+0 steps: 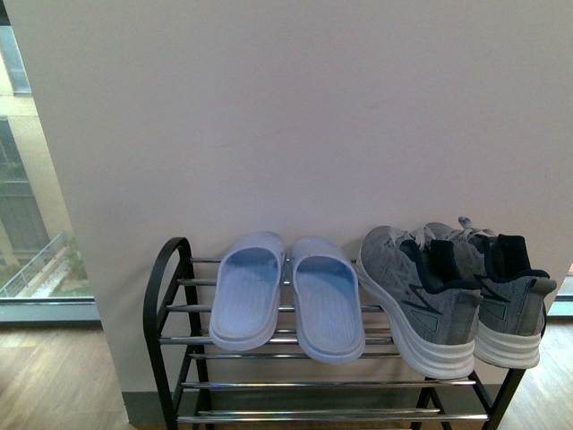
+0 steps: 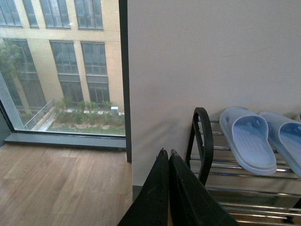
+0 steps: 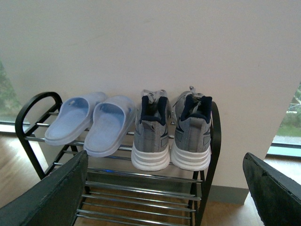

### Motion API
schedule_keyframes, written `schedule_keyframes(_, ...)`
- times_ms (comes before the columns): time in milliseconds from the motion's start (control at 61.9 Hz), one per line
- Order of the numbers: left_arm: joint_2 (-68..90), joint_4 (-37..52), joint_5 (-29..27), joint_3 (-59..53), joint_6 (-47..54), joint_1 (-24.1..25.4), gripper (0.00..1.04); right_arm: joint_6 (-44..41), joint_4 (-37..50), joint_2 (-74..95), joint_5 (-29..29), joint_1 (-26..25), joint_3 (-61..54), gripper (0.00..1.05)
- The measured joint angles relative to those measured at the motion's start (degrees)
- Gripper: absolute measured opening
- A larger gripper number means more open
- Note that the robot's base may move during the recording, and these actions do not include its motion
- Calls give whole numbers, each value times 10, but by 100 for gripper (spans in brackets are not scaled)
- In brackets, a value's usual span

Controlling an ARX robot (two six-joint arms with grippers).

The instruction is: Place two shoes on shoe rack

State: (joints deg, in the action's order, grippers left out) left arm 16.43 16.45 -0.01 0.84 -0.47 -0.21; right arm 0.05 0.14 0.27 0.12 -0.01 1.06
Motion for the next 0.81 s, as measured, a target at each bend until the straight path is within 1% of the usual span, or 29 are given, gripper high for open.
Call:
schedule_keyframes(436,-64,-63,0,0,0,0,1,0,0,0,0,0,0,95)
schedule_keyframes(517,-127,-147,0,0,0,0,1,0,0,0,0,0,0,95)
schedule_keyframes(549,-146,-159,0,0,0,0,1,0,0,0,0,0,0,95)
schedule_keyframes(760,-155,-165,0,0,0,0,1,0,0,0,0,0,0,95)
schedule_keyframes(792,-155,-165,0,0,0,0,7,0,0,0,0,0,0,95)
schedule_keyframes(808,-155,-165,0,0,0,0,13,0,0,0,0,0,0,95)
